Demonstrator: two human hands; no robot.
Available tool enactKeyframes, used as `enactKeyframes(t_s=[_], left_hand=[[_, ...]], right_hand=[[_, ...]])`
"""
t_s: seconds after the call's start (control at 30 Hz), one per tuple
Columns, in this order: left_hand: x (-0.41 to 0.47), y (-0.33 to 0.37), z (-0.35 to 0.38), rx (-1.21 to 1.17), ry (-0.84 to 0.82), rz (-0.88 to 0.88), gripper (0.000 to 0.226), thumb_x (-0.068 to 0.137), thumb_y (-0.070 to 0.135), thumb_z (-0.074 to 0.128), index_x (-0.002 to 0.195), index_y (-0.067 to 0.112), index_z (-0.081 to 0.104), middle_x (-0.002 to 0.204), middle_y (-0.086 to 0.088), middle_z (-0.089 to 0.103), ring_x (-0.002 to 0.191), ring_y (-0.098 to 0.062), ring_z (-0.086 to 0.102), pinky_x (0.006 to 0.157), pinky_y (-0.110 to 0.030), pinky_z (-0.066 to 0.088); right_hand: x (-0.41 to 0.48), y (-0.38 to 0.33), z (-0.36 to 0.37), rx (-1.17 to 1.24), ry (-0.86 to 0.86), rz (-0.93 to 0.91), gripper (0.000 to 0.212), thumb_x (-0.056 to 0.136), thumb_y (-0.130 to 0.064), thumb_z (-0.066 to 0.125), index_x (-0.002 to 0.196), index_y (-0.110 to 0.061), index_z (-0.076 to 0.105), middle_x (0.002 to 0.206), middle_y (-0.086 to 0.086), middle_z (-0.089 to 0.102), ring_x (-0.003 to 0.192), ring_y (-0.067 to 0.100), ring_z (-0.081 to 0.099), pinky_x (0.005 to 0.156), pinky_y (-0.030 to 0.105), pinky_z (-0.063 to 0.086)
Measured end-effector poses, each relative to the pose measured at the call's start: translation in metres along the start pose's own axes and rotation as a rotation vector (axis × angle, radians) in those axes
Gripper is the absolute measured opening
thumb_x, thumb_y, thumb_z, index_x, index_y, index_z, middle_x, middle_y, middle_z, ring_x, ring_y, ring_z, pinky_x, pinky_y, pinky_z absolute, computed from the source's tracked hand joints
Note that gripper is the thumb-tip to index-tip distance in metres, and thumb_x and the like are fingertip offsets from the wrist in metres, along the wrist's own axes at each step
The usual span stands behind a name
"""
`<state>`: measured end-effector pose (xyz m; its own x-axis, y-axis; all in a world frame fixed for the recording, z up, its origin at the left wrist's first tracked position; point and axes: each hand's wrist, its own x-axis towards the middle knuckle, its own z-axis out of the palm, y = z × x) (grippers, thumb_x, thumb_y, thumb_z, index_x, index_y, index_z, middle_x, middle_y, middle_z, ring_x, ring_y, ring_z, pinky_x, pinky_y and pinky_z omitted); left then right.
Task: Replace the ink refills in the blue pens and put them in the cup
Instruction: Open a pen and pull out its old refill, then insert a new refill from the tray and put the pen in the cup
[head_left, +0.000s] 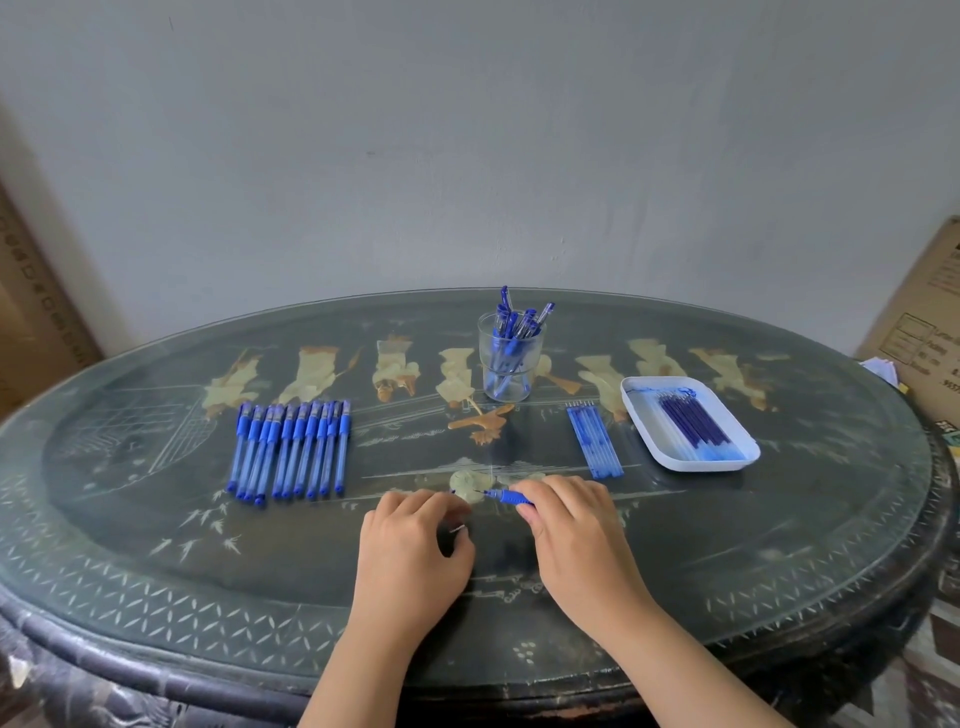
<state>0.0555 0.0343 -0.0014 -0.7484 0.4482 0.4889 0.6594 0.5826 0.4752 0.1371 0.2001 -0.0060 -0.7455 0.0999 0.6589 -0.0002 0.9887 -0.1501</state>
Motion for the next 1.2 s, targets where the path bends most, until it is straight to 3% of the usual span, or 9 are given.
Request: enactKeyframes(t_s=[0.4,0.57,0.67,0.8,0.93,1.07,1.2], left_hand=[[-0.001,0.0,-0.002,-0.044,0.004,-0.018,0.026,0.069,0.015,0.08,0.09,0.029,0.071,0.087,0.02,0.067,0.082,-0.012,0.058,0.075,-0.029,0.044],[0.0,0.009,-0.011,-0.33,0.03,-0.024,0.017,0.079,0.025,0.074,0.094,0.031,0.069,0.091,0.022,0.067,0.088,-0.006,0.06,0.08,-0.022,0.046],[0.003,0.02,-0.023,-0.675,-0.131,-0.19,0.021,0.073,0.022,0.086,0.089,0.026,0.073,0.091,0.013,0.073,0.088,-0.007,0.068,0.082,-0.019,0.051],[0.007,0.027,-0.035,-0.994,-0.216,-0.307,0.027,0.061,0.022,0.088,0.084,0.02,0.075,0.09,-0.006,0.075,0.089,-0.02,0.071,0.084,-0.029,0.056],[0.01,0.028,-0.04,-1.083,-0.213,-0.361,0.025,0.062,0.012,0.085,0.083,0.009,0.073,0.084,-0.011,0.074,0.082,-0.02,0.071,0.077,-0.026,0.056],[0.011,0.029,-0.043,-1.103,-0.241,-0.367,0.019,0.07,-0.001,0.081,0.086,0.003,0.071,0.082,-0.011,0.074,0.078,-0.019,0.07,0.072,-0.023,0.055],[0.011,0.026,-0.045,-1.032,-0.235,-0.324,0.017,0.07,-0.002,0.081,0.083,0.006,0.072,0.079,-0.008,0.074,0.074,-0.018,0.069,0.07,-0.024,0.055]], right_hand=[[0.001,-0.003,-0.005,0.027,0.024,0.022,0.027,0.098,-0.026,0.042,0.105,-0.018,0.067,0.094,-0.008,0.064,0.084,0.014,0.059,0.079,0.03,0.048],[0.023,-0.015,-0.028,0.327,0.144,0.25,0.02,0.095,-0.034,0.051,0.104,-0.026,0.068,0.095,-0.022,0.061,0.09,0.006,0.055,0.083,0.021,0.04],[0.039,-0.033,-0.046,0.656,0.082,0.476,0.01,0.094,-0.033,0.06,0.097,-0.03,0.069,0.093,-0.015,0.063,0.089,0.007,0.056,0.076,0.014,0.041],[0.045,-0.049,-0.059,0.946,-0.029,0.587,0.013,0.091,-0.028,0.065,0.101,-0.029,0.073,0.1,-0.01,0.07,0.096,0.004,0.065,0.083,0.018,0.049],[0.048,-0.056,-0.064,1.015,-0.043,0.634,0.013,0.089,-0.021,0.069,0.098,-0.028,0.075,0.099,-0.009,0.073,0.092,0.004,0.066,0.082,0.017,0.051],[0.05,-0.059,-0.067,1.011,-0.054,0.661,0.013,0.088,-0.022,0.07,0.098,-0.028,0.075,0.098,-0.01,0.073,0.091,0.007,0.067,0.082,0.023,0.054],[0.059,-0.059,-0.077,1.082,-0.055,0.696,0.013,0.087,-0.024,0.069,0.099,-0.025,0.074,0.087,-0.008,0.075,0.077,0.003,0.068,0.064,0.013,0.048]])
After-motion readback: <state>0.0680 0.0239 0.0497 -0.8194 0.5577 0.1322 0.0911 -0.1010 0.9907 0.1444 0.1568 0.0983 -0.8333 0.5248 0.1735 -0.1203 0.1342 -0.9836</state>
